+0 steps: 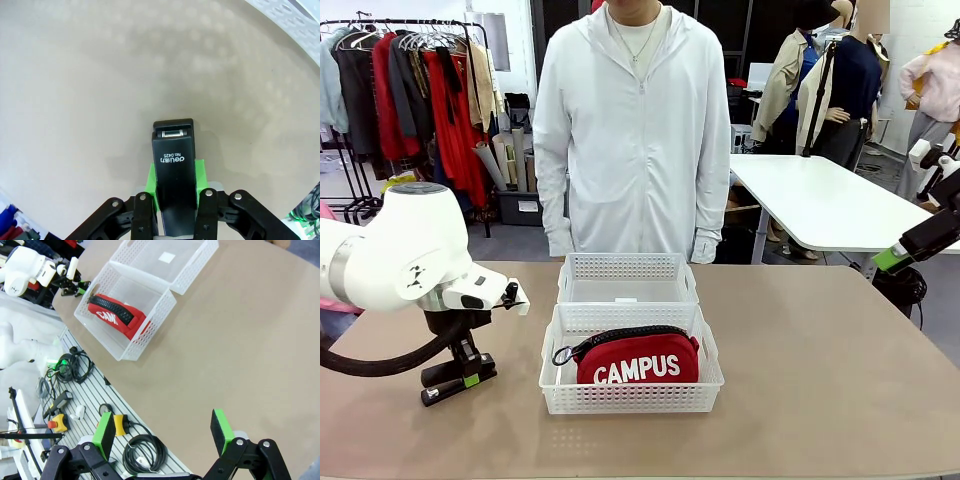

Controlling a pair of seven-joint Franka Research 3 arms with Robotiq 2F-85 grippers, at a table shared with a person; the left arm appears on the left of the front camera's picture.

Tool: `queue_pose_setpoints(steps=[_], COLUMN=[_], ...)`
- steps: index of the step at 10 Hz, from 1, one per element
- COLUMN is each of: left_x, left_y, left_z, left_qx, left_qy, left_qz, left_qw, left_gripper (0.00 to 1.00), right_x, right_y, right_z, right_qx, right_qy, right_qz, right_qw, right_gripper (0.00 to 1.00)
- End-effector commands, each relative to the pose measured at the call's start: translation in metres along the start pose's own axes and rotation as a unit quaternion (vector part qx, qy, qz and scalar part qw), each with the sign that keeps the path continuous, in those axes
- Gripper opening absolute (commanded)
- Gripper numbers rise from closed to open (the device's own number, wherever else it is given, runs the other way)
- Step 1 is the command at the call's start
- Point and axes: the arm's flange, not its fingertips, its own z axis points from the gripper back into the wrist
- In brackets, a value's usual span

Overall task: Distribute items into two baskets.
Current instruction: Pick up the Stapler that the person points to.

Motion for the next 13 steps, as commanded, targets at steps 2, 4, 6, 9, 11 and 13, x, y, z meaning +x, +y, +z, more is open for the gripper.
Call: queue_pose_setpoints(steps=[2,4,6,9,11,13], left_x=[0.000,-0.002,-0.008,-0.026,-0.031,-0.033], left_y=[0.022,0.056,0.085,0.099,0.099,0.097], left_z=[0.034,0.066,0.111,0.184,0.211,0.215], left_qx=[0.011,0.018,0.034,0.055,0.039,0.036], left_qy=[-0.044,-0.079,-0.084,-0.061,-0.055,-0.047], left_qz=[-0.047,-0.107,-0.139,-0.190,-0.202,-0.199], left_qw=[0.998,0.991,0.986,0.978,0.977,0.978], left_gripper=[0.01,0.01,0.01,0.01,0.01,0.01], right_x=[0.001,0.001,0.001,0.001,0.001,0.001], right_y=[0.002,0.002,0.002,0.002,0.002,0.002], right_z=[-0.001,-0.001,-0.001,-0.001,-0.001,-0.001], right_qx=[0.004,0.004,0.004,0.004,0.004,0.004], right_qy=[-0.005,-0.005,-0.005,-0.005,-0.005,-0.005], right_qz=[-0.002,-0.002,-0.002,-0.002,-0.002,-0.002], right_qw=[1.000,1.000,1.000,1.000,1.000,1.000], right_gripper=[1.00,1.00,1.00,1.00,1.00,1.00])
